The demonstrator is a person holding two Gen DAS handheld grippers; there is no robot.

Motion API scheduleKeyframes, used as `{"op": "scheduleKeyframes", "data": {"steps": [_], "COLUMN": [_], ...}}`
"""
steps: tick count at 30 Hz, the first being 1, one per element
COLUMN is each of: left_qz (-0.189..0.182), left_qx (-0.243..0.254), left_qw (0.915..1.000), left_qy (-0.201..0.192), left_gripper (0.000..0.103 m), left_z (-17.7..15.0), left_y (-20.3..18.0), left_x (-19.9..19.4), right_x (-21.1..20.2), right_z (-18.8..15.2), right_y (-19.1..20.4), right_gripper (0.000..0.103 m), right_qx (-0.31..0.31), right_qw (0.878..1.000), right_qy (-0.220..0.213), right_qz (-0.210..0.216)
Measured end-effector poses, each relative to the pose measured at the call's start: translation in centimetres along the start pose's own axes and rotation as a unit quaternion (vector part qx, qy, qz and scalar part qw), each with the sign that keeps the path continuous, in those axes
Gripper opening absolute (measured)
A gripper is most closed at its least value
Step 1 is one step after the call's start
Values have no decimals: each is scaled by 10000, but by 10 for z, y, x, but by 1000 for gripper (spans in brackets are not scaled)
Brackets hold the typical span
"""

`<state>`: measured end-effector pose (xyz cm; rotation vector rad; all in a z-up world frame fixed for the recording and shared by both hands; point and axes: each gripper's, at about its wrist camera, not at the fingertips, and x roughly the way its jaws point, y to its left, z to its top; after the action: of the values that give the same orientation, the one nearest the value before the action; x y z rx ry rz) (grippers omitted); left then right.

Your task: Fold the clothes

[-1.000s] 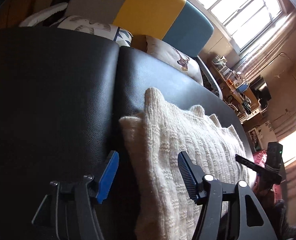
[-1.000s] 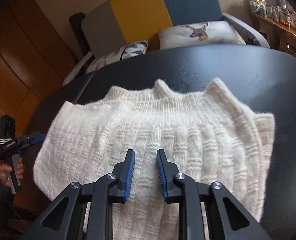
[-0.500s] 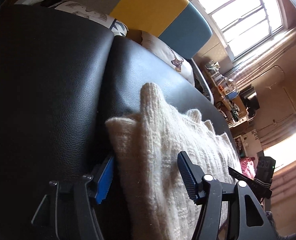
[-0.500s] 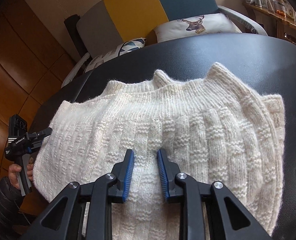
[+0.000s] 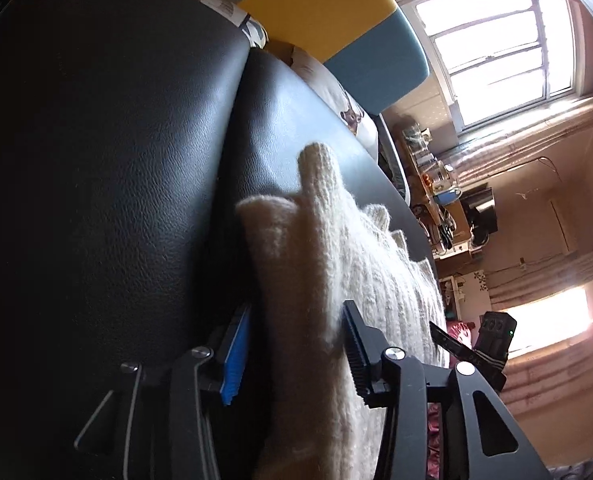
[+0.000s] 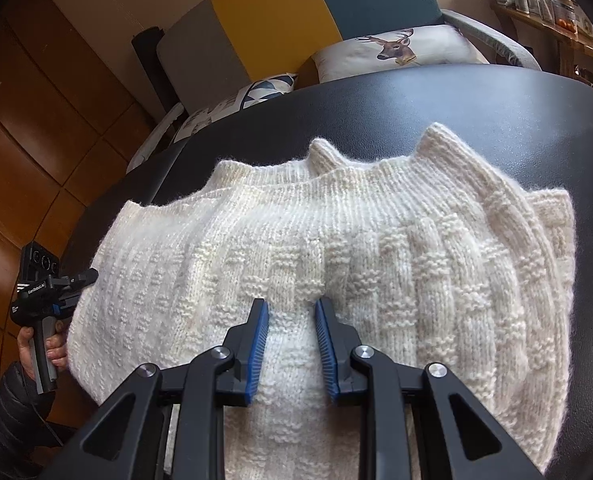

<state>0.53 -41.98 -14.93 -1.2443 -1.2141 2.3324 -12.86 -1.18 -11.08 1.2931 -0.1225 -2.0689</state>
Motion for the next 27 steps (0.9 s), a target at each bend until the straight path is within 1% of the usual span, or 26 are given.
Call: {"op": "scheduleKeyframes", "data": {"steps": [1, 2, 5, 7, 9, 11, 17, 20, 21, 22, 24, 27], "left_qz": [-45, -4, -85, -100, 63, -51, 63, 248, 355, 437, 588, 688], "left_qx": [116, 168, 15, -121, -112, -141, -168, -118, -59, -36, -11, -44], "left_qw": [9999, 9999, 9998, 9993, 9994, 9990, 9983, 9976, 9973, 9969, 9961, 9948], "left_qy": [18, 6, -156, -344, -335, -418, -550, -638, -641, -646, -659, -755], "left_gripper": [61, 62, 61, 55, 19, 18, 16, 16, 16, 15, 15, 14], "left_z": [-2, -2, 1, 2, 2, 0, -1, -1, -1, 0, 2, 9], "left_y": [-4, -7, -7, -4, 0, 3, -1, -5, -6, -7, -10, -11], "left_x": [1, 3, 6, 8, 14, 14, 16, 19, 18, 16, 14, 7], "right_x": [0, 0, 0, 0, 0, -1, -1, -3, -3, -6, -22, -51], "right_z": [0, 0, 0, -1, 0, 0, -2, -1, 0, 3, 10, 19], "right_y": [0, 0, 1, 1, 1, 0, -2, -5, -6, -7, -9, -12], "right_gripper": [25, 25, 25, 25, 25, 25, 25, 25, 25, 25, 24, 24], "right_qx": [16, 40, 59, 56, 64, 67, 51, 102, 95, 80, 85, -440], "right_qw": [10000, 10000, 10000, 10000, 10000, 10000, 10000, 9998, 9997, 9994, 9993, 9989], "right_qy": [8, 8, -14, -15, 1, 9, -18, 18, 71, 215, 220, 169], "right_qz": [-7, -16, -53, -52, -37, -21, 57, 183, 217, 242, 283, 70]}}
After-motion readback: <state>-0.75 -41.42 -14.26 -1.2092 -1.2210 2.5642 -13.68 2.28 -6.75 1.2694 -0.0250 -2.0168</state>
